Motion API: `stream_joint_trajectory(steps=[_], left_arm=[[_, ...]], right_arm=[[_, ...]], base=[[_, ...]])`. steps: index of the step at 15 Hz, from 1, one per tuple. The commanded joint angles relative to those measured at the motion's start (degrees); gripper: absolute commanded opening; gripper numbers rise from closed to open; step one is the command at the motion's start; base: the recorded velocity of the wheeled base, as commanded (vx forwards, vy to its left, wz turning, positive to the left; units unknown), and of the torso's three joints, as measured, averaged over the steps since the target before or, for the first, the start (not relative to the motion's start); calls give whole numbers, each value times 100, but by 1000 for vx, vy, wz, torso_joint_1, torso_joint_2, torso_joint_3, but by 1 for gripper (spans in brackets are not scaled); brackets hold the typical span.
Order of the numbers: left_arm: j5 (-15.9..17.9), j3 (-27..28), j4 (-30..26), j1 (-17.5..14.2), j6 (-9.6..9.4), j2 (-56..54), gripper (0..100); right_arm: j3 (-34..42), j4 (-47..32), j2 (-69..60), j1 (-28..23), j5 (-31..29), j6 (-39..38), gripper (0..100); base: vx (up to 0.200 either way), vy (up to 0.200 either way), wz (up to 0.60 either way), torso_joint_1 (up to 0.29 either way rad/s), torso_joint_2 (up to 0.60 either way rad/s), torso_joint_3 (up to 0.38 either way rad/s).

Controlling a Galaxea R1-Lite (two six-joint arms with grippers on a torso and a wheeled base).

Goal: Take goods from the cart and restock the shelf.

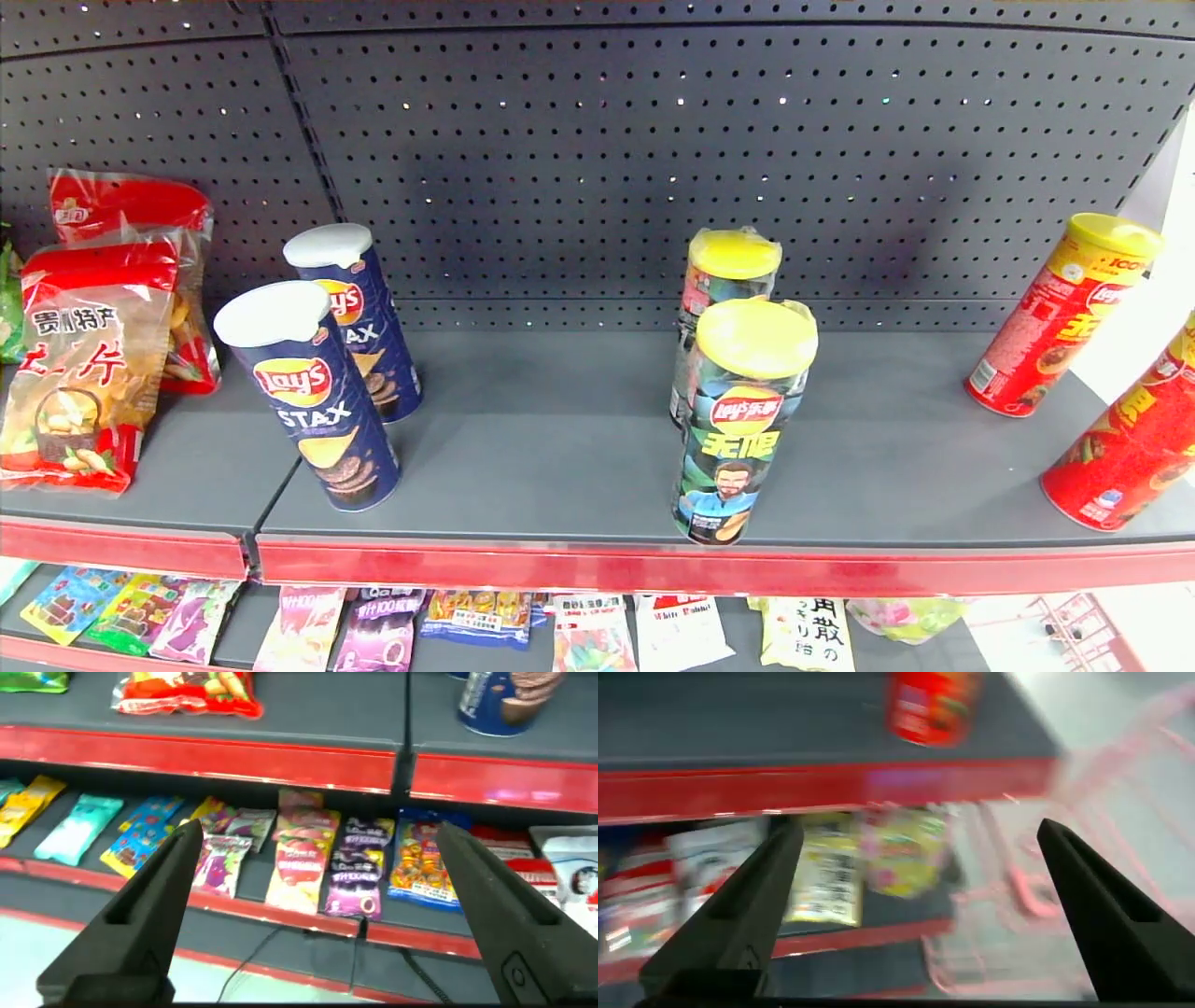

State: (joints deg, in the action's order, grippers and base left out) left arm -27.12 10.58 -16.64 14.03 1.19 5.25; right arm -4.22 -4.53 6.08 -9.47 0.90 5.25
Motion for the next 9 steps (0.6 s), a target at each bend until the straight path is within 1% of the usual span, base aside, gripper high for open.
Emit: stream_joint_trajectory(steps=[1, 2, 3, 4, 5, 6, 7, 8, 9], left_arm=[[14, 155, 3, -700, 12, 784, 100], [14, -12, -41, -1113, 12, 626, 100], [32, -100, -50, -1333, 12, 582, 100], [58, -127, -50, -1711, 12, 573, 100], [93, -127, -50, -1702, 21, 529, 100], [709, -153, -6, -1614, 39, 283, 100], [1535, -144, -6, -1491, 39, -235, 100], [2027, -144, -6, -1421, 12, -517, 100], [2677, -390, 495, -1412, 179, -525, 100]], right_arm=[[211, 304, -46, -20, 850, 99, 100], [255, 330, -46, -20, 1044, 28, 100], [246, 330, -46, -20, 1052, -16, 100], [246, 330, -28, 297, 1061, -60, 100], [246, 330, -37, 604, 1052, -104, 100], [246, 330, -81, 956, 1017, -139, 100], [246, 330, -230, 1009, 1017, -121, 100], [255, 330, -424, 1018, 1017, -121, 100], [272, 418, -608, 974, 1008, -200, 100]], base=[[0, 0, 0, 0, 0, 0], [0, 0, 0, 0, 0, 0], [0, 0, 0, 0, 0, 0], [0, 0, 0, 0, 0, 0], [0, 0, 0, 0, 0, 0], [0, 0, 0, 0, 0, 0], [0, 0, 0, 0, 0, 0], [0, 0, 0, 0, 0, 0], [0, 0, 0, 0, 0, 0]])
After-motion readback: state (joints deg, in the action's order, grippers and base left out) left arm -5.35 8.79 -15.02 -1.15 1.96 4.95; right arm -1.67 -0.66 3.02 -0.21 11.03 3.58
